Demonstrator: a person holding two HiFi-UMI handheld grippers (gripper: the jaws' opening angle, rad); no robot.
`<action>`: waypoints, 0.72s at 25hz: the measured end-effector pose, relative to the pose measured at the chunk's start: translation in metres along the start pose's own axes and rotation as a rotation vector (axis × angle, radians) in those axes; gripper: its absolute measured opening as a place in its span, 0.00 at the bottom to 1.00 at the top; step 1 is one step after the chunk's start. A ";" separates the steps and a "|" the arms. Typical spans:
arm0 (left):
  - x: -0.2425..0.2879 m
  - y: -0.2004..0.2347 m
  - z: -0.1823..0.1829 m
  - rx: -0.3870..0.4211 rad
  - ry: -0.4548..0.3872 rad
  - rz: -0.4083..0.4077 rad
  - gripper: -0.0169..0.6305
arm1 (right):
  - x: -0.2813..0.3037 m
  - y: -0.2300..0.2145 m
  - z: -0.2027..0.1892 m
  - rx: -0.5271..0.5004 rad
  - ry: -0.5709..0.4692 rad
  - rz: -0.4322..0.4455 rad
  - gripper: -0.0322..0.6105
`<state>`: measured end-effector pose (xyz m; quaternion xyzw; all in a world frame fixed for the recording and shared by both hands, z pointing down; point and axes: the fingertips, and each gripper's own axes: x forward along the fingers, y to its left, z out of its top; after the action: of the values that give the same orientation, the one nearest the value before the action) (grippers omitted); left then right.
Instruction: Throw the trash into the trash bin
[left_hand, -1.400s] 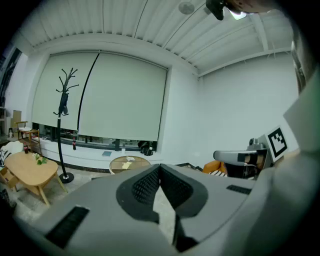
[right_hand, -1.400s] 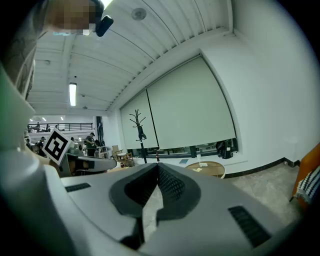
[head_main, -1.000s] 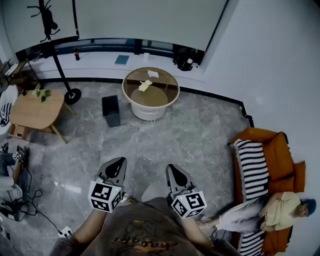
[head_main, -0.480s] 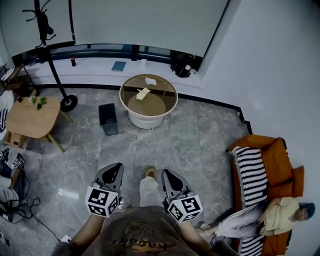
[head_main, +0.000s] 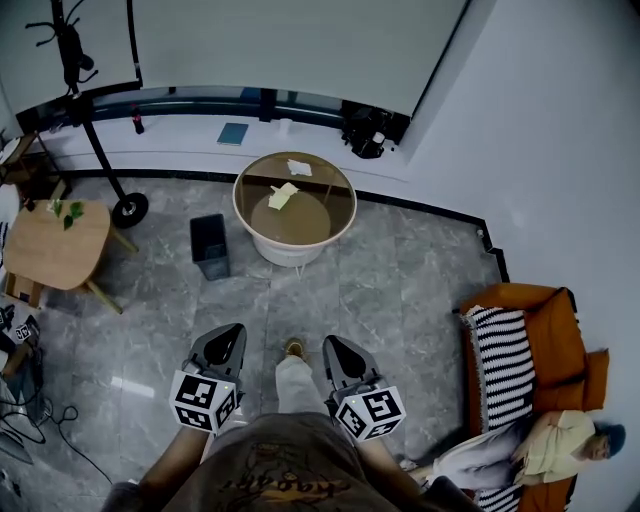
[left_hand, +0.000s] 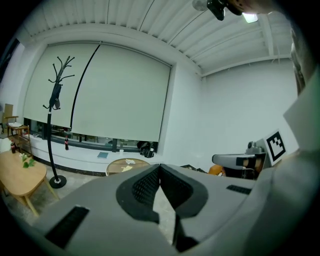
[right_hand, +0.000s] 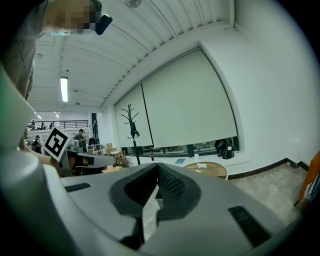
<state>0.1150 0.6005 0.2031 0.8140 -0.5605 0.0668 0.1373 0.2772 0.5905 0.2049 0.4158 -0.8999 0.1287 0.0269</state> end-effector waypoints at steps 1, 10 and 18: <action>0.009 0.005 0.003 0.001 0.000 0.002 0.05 | 0.009 -0.006 0.002 0.002 0.001 0.000 0.08; 0.078 0.045 0.039 -0.016 0.007 0.017 0.05 | 0.083 -0.048 0.027 0.012 0.008 0.023 0.08; 0.159 0.065 0.075 -0.031 -0.001 0.019 0.05 | 0.143 -0.107 0.063 0.009 0.001 0.032 0.08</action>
<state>0.1087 0.4140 0.1826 0.8064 -0.5693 0.0589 0.1489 0.2687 0.4020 0.1884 0.4015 -0.9058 0.1334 0.0237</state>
